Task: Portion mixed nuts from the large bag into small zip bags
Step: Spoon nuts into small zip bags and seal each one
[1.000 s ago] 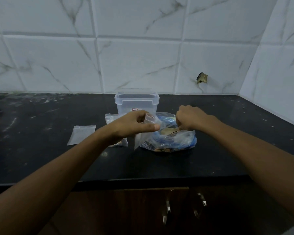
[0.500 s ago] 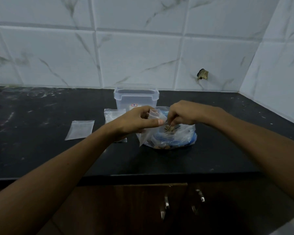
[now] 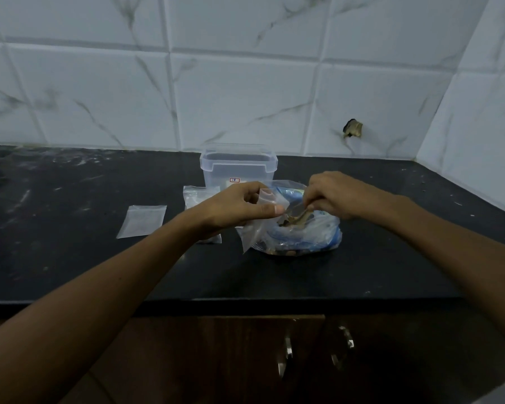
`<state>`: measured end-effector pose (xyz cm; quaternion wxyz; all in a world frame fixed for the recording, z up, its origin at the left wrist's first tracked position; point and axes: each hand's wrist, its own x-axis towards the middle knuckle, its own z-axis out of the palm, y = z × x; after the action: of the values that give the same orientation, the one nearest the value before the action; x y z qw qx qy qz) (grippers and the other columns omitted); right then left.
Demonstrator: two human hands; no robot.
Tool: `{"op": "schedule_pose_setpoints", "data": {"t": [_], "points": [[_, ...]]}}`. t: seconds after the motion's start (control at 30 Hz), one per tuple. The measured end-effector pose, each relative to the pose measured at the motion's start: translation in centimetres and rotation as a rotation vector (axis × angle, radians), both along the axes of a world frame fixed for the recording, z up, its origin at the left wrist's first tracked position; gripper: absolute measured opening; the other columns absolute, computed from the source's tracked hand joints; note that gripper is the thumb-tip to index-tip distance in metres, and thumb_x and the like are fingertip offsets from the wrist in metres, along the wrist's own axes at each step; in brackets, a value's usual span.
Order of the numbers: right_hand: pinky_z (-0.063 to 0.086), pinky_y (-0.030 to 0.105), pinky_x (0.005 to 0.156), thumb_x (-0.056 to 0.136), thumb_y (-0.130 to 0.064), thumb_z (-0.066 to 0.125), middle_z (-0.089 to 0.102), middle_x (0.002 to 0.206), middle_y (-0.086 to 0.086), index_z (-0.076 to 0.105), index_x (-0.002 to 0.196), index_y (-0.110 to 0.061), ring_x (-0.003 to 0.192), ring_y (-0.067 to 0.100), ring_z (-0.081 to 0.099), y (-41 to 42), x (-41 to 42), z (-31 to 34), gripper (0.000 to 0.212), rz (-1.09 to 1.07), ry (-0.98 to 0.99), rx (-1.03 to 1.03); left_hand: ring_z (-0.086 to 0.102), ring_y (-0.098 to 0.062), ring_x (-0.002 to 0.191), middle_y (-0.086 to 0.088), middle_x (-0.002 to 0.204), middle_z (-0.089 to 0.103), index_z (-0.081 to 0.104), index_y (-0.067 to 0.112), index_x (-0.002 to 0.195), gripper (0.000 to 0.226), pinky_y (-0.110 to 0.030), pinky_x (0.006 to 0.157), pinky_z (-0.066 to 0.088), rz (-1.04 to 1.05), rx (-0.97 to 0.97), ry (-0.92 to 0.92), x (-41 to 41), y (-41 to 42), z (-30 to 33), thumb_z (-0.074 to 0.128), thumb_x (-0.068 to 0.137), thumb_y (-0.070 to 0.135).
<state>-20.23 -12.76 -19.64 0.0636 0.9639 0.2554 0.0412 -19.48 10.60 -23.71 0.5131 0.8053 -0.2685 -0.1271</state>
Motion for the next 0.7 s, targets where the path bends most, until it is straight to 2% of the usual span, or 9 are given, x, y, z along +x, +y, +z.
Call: {"op": "schedule_pose_setpoints", "data": {"t": [0.07,0.13,0.23,0.3,0.43,0.57,0.63,0.7], "points": [[0.037,0.024,0.078,0.095,-0.021,0.056,0.06,0.101,-0.002,0.072,0.109,-0.02,0.092,0.011,0.05,0.3,-0.4,-0.4,0.021,0.068,0.004,-0.074,0.066,-0.022,0.103,-0.004,0.112,0.067,0.062,0.021,0.119,0.059,-0.03,0.077,0.052,-0.005,-0.005,0.001,0.1,0.0,-0.1,0.072,0.071,0.053],[0.035,0.024,0.074,0.097,-0.023,0.053,0.059,0.1,-0.001,0.072,0.109,-0.022,0.089,0.013,0.045,0.0,-0.2,-1.1,0.022,0.108,-0.115,-0.108,0.066,-0.023,0.102,-0.004,0.113,0.067,0.062,0.021,0.119,0.062,-0.029,0.075,0.051,-0.003,0.001,-0.008,0.2,0.0,-0.1,0.073,0.07,0.056],[0.033,0.028,0.065,0.096,-0.021,0.055,0.055,0.097,0.0,0.07,0.107,-0.02,0.088,0.016,0.042,-0.6,0.1,-1.6,0.018,0.019,-0.275,-0.147,0.065,-0.027,0.101,-0.005,0.112,0.067,0.062,0.022,0.118,0.062,-0.032,0.077,0.052,0.001,0.001,-0.018,0.3,0.1,-0.1,0.072,0.068,0.058],[0.03,0.029,0.062,0.093,-0.014,0.057,0.054,0.1,0.003,0.067,0.106,-0.016,0.091,0.02,0.045,-0.6,-0.2,-1.6,0.017,-0.095,-0.33,-0.199,0.065,-0.023,0.101,-0.003,0.112,0.067,0.061,0.024,0.118,0.064,-0.03,0.076,0.052,-0.007,0.008,-0.028,0.2,0.1,-0.1,0.072,0.067,0.06],[0.032,0.031,0.065,0.09,-0.005,0.054,0.053,0.11,0.01,0.06,0.107,-0.006,0.103,0.027,0.047,0.3,-1.0,-1.4,0.017,-0.284,-0.328,-0.216,0.065,-0.016,0.102,0.001,0.114,0.066,0.061,0.025,0.118,0.061,-0.025,0.077,0.051,-0.02,0.015,-0.026,0.1,-0.1,0.0,0.072,0.068,0.058],[0.037,0.03,0.067,0.091,-0.008,0.056,0.055,0.112,0.013,0.059,0.112,-0.005,0.103,0.028,0.049,2.0,-1.2,-2.6,0.022,-0.327,-0.295,-0.237,0.065,-0.017,0.104,0.001,0.114,0.066,0.062,0.027,0.116,0.064,-0.032,0.085,0.055,-0.026,0.004,-0.028,0.0,-0.4,-0.3,0.071,0.064,0.062],[0.038,0.03,0.068,0.09,-0.007,0.057,0.057,0.112,0.014,0.058,0.113,-0.003,0.101,0.028,0.051,2.5,-1.1,-2.9,0.023,-0.376,-0.243,-0.154,0.064,-0.017,0.105,0.001,0.114,0.066,0.062,0.028,0.116,0.064,-0.033,0.084,0.054,-0.026,-0.005,-0.026,-0.1,-0.5,-0.5,0.07,0.063,0.063],[0.04,0.032,0.067,0.089,-0.004,0.056,0.061,0.107,0.017,0.059,0.109,-0.002,0.09,0.029,0.055,2.7,-0.5,-2.6,0.02,-0.423,-0.171,-0.021,0.064,-0.018,0.105,0.0,0.114,0.066,0.062,0.027,0.117,0.064,-0.03,0.081,0.052,-0.022,-0.018,-0.018,-0.1,-0.5,-0.6,0.071,0.063,0.062]]}}
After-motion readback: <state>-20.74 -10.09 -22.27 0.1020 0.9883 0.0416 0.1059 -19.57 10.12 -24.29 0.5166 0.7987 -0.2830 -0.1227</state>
